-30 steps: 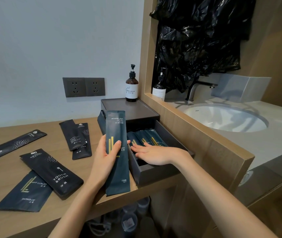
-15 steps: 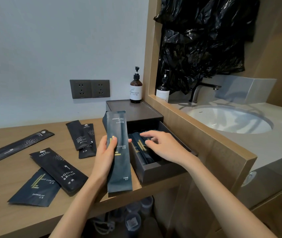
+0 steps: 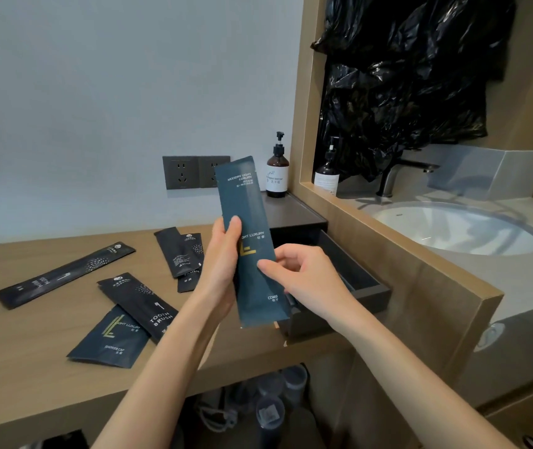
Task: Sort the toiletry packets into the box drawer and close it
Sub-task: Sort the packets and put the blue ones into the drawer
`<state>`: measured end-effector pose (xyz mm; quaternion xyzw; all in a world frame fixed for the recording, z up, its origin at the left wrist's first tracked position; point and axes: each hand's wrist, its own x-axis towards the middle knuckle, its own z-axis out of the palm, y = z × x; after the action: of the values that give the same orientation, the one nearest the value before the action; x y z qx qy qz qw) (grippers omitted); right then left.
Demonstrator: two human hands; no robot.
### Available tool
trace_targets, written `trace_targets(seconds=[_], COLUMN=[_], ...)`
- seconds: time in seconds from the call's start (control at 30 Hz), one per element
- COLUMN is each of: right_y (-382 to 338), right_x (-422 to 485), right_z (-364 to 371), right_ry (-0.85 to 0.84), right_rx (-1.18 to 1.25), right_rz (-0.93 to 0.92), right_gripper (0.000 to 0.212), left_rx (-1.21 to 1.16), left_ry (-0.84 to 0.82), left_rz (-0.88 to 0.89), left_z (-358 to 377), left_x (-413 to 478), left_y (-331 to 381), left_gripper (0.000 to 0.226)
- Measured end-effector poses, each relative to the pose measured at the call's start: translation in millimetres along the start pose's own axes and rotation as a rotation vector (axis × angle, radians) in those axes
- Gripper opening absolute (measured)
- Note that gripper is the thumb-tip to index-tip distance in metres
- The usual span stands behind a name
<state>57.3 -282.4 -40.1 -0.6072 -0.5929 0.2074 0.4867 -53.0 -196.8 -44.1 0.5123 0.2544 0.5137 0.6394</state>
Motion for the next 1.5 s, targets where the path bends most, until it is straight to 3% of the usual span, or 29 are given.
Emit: trace_targets(seconds=[0.13, 0.33, 0.5, 0.63, 0.87, 1.03, 1.27, 1.5], right_y=[0.7, 14.4, 33.5, 39.3, 53.2, 67.8, 69.0, 70.6], right_x=[-2.1, -9.7, -13.0, -2.5, 23.6, 38.6, 46.8, 48.6], right_z=[-15.0, -59.7, -75.5, -73.2, -51.0, -43.1, -39.5, -31.7], right_ry=[0.072, 0.178, 0.187, 0.219, 0.210, 0.148, -0.068, -0.182], right_rx=[-0.025, -0.101, -0.324, -0.413, -0.382, -0.317, -0.231, -0.379], right_rz=[0.049, 0.207, 0.298, 0.289, 0.300, 0.322, 0.385, 0.310], right_gripper=[0.015, 0.017, 0.025, 0.031, 0.035, 0.034, 0.037, 0.055], left_rx=[0.153, 0.575, 0.929, 1.062, 1.208, 1.257, 1.232, 0.970], left_ry=[-0.009, 0.042, 0.024, 0.000, 0.025, 0.073, 0.112, 0.250], left_rz=[0.052, 0.106, 0.091, 0.069, 0.040, 0.087, 0.222, 0.140], left_z=[-7.5, -58.9, -84.0, -76.0, -56.4, -51.8, -56.9, -68.9], left_x=[-0.1, -1.7, 12.5, 30.8, 76.8, 92.0, 96.9, 99.5], left_y=[-3.1, -26.8, -56.4, -69.7, -87.6, -98.1, -104.8, -94.5], left_gripper=[0.032, 0.032, 0.044, 0.057, 0.089, 0.097, 0.068, 0.041])
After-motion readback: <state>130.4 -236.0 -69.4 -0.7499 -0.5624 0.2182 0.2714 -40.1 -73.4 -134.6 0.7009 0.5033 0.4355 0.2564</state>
